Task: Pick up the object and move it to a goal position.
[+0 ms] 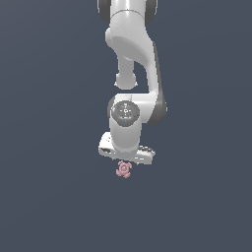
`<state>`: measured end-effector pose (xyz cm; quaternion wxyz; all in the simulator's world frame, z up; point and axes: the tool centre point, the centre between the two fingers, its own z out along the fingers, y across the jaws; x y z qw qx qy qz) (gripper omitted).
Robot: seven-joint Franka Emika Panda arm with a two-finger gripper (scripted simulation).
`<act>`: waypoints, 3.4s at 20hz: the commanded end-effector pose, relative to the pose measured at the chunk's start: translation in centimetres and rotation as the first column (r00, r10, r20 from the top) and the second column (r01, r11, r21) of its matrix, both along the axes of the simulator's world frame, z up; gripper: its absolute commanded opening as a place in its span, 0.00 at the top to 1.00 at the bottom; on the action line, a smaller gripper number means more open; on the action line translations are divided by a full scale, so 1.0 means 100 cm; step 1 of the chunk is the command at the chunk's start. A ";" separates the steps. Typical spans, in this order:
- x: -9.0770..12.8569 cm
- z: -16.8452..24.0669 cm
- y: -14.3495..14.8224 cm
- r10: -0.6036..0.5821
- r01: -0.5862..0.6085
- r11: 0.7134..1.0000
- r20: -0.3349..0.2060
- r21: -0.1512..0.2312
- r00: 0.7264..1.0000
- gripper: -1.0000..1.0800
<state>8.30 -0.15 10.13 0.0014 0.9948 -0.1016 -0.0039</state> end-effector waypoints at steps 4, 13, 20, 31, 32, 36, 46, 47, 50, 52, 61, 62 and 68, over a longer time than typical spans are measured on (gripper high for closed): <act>0.013 -0.008 -0.005 -0.046 0.046 0.999 0.006 0.001 0.999 0.04; 0.017 -0.013 -0.006 -0.059 0.059 0.998 0.007 0.002 0.998 0.04; 0.016 -0.045 -0.006 -0.061 0.061 0.998 0.008 0.002 0.998 0.04; 0.018 -0.061 -0.007 -0.062 0.062 0.998 0.008 0.002 0.998 1.00; 0.018 -0.061 -0.007 -0.062 0.062 0.998 0.008 0.002 0.998 1.00; 0.018 -0.061 -0.007 -0.062 0.062 0.998 0.008 0.002 0.998 1.00; 0.014 -0.059 -0.002 -0.062 0.062 0.998 0.008 0.002 0.998 1.00; 0.012 -0.058 -0.001 -0.062 0.062 0.998 0.008 0.002 0.998 1.00; 0.006 -0.055 0.005 -0.062 0.062 0.998 0.008 0.002 0.998 1.00; 0.001 -0.052 0.010 -0.062 0.062 0.998 0.008 0.002 0.998 1.00; -0.038 -0.030 0.052 -0.062 0.062 0.998 0.008 0.002 0.998 1.00; -0.044 -0.027 0.059 -0.062 0.062 0.998 0.008 0.002 0.998 1.00; -0.078 -0.007 0.096 -0.062 0.062 0.998 0.008 0.002 0.998 1.00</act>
